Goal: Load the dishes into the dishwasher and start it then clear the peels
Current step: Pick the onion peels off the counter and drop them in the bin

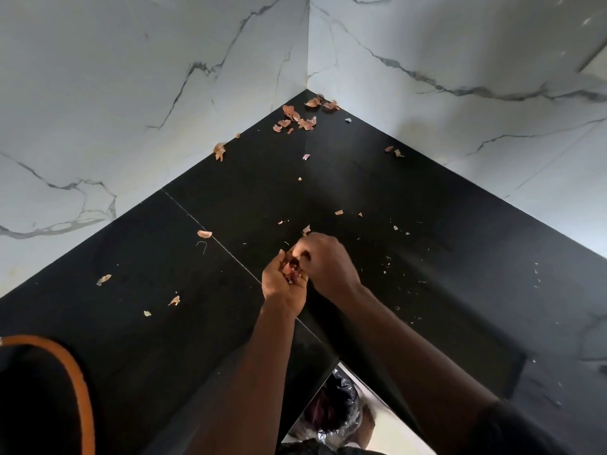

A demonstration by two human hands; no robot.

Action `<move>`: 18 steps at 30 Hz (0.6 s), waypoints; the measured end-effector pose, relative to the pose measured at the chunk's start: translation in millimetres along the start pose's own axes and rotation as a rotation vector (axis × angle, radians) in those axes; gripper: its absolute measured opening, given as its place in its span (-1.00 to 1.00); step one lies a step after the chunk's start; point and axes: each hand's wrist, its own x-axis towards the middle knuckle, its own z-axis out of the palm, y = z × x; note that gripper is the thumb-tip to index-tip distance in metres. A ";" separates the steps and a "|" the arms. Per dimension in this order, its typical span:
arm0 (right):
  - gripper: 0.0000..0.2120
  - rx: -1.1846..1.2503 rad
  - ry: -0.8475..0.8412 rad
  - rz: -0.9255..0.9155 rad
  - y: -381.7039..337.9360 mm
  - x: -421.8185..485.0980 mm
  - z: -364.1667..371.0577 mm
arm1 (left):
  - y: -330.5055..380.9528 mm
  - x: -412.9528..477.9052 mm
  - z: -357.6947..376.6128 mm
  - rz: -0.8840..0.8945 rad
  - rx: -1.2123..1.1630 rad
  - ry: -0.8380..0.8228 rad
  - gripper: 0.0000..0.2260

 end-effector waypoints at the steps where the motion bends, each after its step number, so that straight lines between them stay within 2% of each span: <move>1: -0.84 -0.023 -0.055 -0.005 -1.4 -0.6 -0.3 | -1.9 2.4 1.9 -0.015 -0.004 -0.005 -0.74; 3: -0.83 -0.023 -0.092 0.000 1.7 0.5 -3.8 | -3.5 2.7 5.3 -0.029 -0.018 -0.030 -0.73; 7: -0.84 0.069 0.074 0.028 25.0 12.8 -22.3 | -3.1 -0.9 11.6 -0.029 -0.095 -0.072 -0.69; 11: -0.83 0.031 0.173 0.333 75.4 41.7 -34.4 | 1.5 2.0 10.1 -0.044 -0.135 -0.093 -0.66; 14: -0.79 -0.161 0.102 0.461 103.8 59.8 -36.3 | 6.3 4.3 7.1 -0.043 -0.145 -0.099 -0.67; 18: -0.74 -0.271 -0.019 0.439 107.7 78.8 -32.0 | 14.9 10.6 2.0 -0.028 -0.141 -0.088 -0.67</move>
